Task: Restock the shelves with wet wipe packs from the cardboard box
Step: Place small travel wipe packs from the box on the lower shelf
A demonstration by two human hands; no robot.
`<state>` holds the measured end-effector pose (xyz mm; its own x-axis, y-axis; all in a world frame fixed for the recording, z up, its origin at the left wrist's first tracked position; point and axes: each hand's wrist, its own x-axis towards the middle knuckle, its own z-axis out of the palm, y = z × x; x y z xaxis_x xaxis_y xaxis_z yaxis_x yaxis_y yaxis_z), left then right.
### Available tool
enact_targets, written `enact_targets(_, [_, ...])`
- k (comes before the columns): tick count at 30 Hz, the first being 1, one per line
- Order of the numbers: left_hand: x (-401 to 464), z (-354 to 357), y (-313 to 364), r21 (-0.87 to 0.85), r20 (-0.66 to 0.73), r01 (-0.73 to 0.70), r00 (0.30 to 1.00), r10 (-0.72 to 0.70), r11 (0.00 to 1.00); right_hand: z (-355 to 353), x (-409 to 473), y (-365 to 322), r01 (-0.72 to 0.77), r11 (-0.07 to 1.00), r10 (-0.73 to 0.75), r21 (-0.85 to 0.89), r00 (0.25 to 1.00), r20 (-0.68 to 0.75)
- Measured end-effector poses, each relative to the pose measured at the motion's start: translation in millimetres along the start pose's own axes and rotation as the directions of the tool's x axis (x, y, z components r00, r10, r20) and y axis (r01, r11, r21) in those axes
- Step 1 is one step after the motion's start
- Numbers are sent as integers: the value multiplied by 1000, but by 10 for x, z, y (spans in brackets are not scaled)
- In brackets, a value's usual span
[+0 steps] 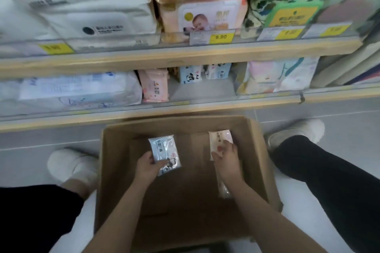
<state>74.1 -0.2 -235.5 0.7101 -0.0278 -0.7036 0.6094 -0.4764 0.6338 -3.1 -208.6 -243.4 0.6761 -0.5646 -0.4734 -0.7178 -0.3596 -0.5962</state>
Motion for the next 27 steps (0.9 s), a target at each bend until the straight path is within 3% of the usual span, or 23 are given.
enact_targets(4, [113, 65, -104, 20, 17, 12, 1000, -12, 1000, 188, 245, 139, -115, 985, 119, -128, 993, 22])
enact_targets(12, [289, 168, -104, 28, 71, -9, 997, 7, 1000, 254, 535, 118, -231, 956, 220, -183, 972, -79])
enact_targets(27, [-251, -39, 346, -23, 66, -220, 973, 221, 975, -362, -138, -426, 203, 976, -197, 75, 978, -73])
